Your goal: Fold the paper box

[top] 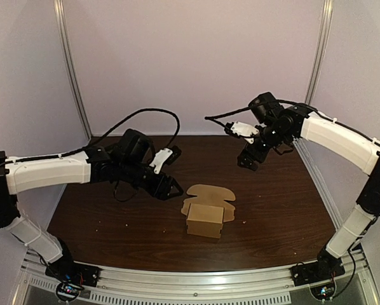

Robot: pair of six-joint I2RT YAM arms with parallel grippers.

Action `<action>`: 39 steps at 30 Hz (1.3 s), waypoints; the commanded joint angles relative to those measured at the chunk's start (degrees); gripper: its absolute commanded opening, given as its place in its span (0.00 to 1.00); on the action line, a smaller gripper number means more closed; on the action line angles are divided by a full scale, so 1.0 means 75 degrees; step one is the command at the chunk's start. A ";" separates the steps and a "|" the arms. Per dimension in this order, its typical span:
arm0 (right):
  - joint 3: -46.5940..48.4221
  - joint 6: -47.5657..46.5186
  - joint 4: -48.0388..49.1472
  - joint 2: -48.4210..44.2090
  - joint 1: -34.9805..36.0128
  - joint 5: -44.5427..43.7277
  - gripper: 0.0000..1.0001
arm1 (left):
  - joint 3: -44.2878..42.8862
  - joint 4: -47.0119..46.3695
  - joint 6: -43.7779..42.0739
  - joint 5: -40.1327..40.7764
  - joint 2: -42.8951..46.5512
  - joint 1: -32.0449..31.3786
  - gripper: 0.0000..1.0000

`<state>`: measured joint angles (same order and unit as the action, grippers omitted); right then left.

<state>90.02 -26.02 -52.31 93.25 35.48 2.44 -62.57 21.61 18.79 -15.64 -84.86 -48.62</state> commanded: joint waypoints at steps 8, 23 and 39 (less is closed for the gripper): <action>-0.0405 0.0561 0.0116 0.0005 -0.0079 0.1326 0.93 | -0.0336 0.0008 0.0328 0.0168 -0.1108 -0.0694 0.60; -0.0647 0.0416 0.0035 -0.0026 -0.0079 0.1634 0.89 | 0.0542 -0.0776 0.0515 0.0088 -0.1227 -0.1285 0.59; -0.0670 0.0363 -0.0351 -0.0592 -0.0024 0.2794 0.88 | 0.2486 -0.2089 0.1162 0.0585 -0.0882 -0.1562 0.58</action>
<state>84.71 -24.18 -52.66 88.53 35.00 17.93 -44.07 10.44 26.52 -13.10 -89.95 -60.42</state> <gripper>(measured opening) 0.876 0.581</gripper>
